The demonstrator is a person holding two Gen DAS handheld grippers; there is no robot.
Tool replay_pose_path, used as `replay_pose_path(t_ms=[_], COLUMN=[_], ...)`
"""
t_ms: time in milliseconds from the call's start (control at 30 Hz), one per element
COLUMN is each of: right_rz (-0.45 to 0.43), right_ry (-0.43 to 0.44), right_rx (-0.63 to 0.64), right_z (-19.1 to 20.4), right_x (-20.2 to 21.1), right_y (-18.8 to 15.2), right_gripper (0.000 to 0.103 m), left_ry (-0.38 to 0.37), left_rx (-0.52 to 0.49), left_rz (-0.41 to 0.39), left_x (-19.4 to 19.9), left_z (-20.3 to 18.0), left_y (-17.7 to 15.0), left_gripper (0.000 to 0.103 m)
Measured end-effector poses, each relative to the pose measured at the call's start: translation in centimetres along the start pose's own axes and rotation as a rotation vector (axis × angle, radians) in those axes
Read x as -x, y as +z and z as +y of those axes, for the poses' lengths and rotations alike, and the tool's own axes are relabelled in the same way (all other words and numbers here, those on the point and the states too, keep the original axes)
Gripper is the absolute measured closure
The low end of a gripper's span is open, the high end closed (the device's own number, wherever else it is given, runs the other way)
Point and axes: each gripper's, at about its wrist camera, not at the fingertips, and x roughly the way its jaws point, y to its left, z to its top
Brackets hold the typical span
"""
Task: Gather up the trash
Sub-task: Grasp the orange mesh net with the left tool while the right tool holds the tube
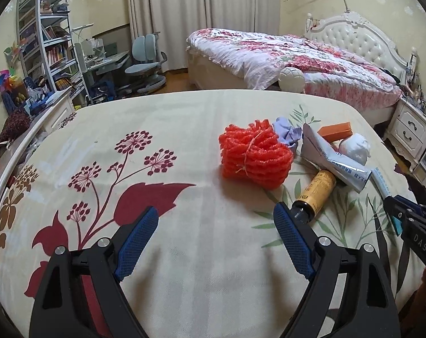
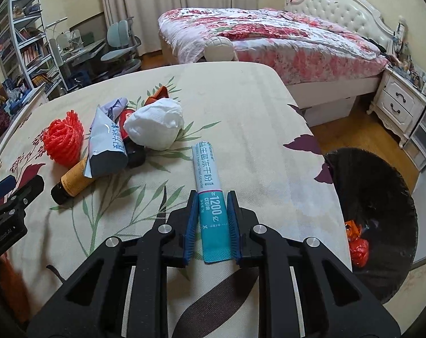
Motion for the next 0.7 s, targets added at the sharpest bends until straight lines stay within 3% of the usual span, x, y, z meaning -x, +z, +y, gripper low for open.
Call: replay_pose_path(t_ms=[267,633,667,700], right_rz=[0.001,0.002,0.002,0.002], right_ry=[-0.007,-0.007,-0.006,-0.005], right_rx=[-0.013,-0.011,-0.012,-0.012], right_z=[-0.8,-1.2,-1.2,-1.2], right_x=[-0.8,-1.2,-1.2,-1.3], right_y=[0.9,1.3,1.4,1.4], right_gripper=[0.083,0.083,0.083,0.083], left_ry=[-0.040,-0.016,-0.020,-0.026], left_rx=[-0.031,-0.030,-0.029,-0.031], left_rz=[-0.038,0.011,0.016,0.023], left_x=[-0.6,-3.0,-3.1,-3.2], left_z=[-1.6,-2.1,-2.1,-2.1], left_y=[1.3,3.2,3.1,3.1], left_gripper=[0.019,0.020,0.027,0.041])
